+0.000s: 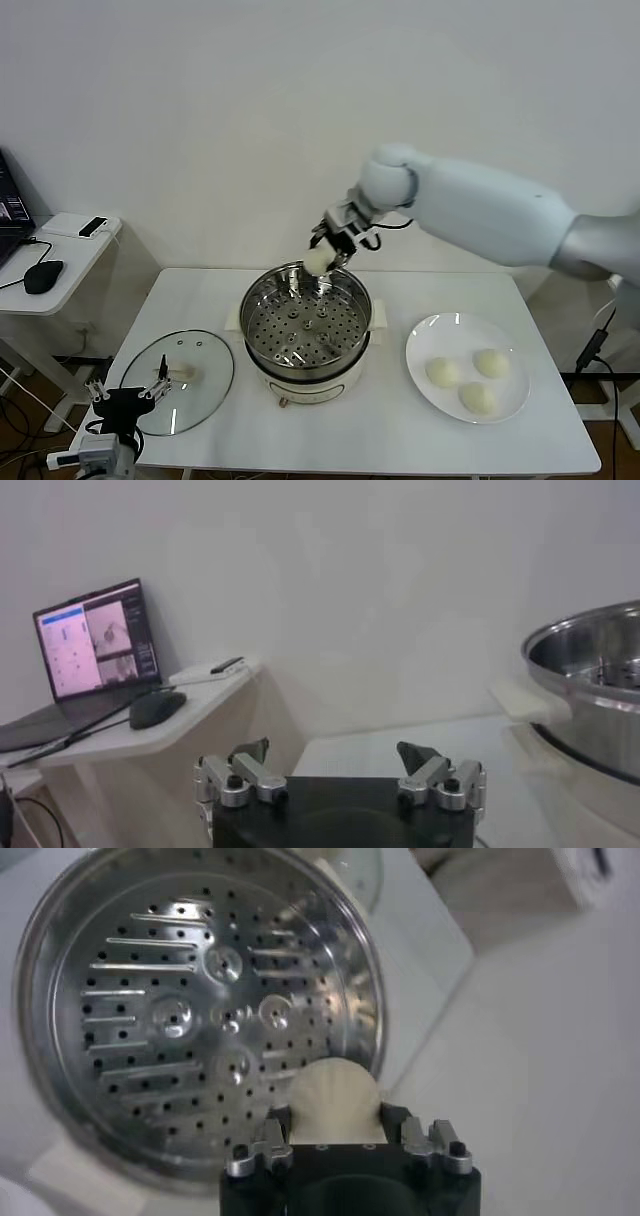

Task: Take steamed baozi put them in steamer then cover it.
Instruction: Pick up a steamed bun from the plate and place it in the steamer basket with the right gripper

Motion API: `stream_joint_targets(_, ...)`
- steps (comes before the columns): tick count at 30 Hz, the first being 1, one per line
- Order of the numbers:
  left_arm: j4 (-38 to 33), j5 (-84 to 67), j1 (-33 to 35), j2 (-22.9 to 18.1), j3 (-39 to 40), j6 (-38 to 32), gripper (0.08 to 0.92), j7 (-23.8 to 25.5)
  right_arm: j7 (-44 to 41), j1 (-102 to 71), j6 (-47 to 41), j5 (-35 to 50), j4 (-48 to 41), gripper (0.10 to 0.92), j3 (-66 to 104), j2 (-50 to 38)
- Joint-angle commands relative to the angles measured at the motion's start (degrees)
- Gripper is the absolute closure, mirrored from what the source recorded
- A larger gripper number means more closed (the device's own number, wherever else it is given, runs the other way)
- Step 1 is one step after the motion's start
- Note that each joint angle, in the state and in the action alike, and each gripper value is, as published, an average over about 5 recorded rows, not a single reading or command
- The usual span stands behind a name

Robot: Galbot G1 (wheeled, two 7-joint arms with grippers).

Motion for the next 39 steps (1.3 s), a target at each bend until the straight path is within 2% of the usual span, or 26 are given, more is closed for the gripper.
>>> stream_joint_targets(1, 0.03, -0.10, -0.18, 0.04, -0.49, 0.05, 0.177, 0.04, 0.87, -1.47, 10.53, -9.40, -5.24, 0.457, -3.79, 6.55)
stream_joint_targets(9, 0.03, -0.16, -0.11, -0.02, -0.96, 0.05, 0.177, 0.01, 3.00, -5.29, 16.50, -15.97, -11.01, 0.455, -3.22, 8.65)
stream_joint_targets(21, 0.20, -0.12, -0.29, -0.33, -0.87, 0.04, 0.177, -0.11, 3.56, -6.67, 18.55, -18.24, -14.02, 0.445, -3.51, 11.30)
stream_joint_targets(24, 0.09, -0.10, -0.18, -0.39, -0.84, 0.07, 0.177, -0.11, 3.80, -6.84, 18.90, -17.44, -14.15, 0.408, -3.67, 11.51)
stream_joint_targets(28, -0.11, -0.06, -0.13, -0.35, -0.84, 0.21, 0.177, -0.09, 3.73, -5.73, 18.63, -14.58, -12.94, 0.303, -3.33, 10.99)
stream_joint_targets(32, -0.33, -0.13, -0.26, -0.18, -0.88, 0.55, 0.177, -0.04, 1.40, -2.14, 15.06, -10.50, -9.77, 0.220, -3.21, 8.87)
stream_joint_targets(39, -1.13, -0.88, -0.17, 0.92, -1.69, 1.07, 0.177, 0.39, -4.17, 5.39, -2.58, 3.84, 4.11, 0.203, -3.01, -0.33)
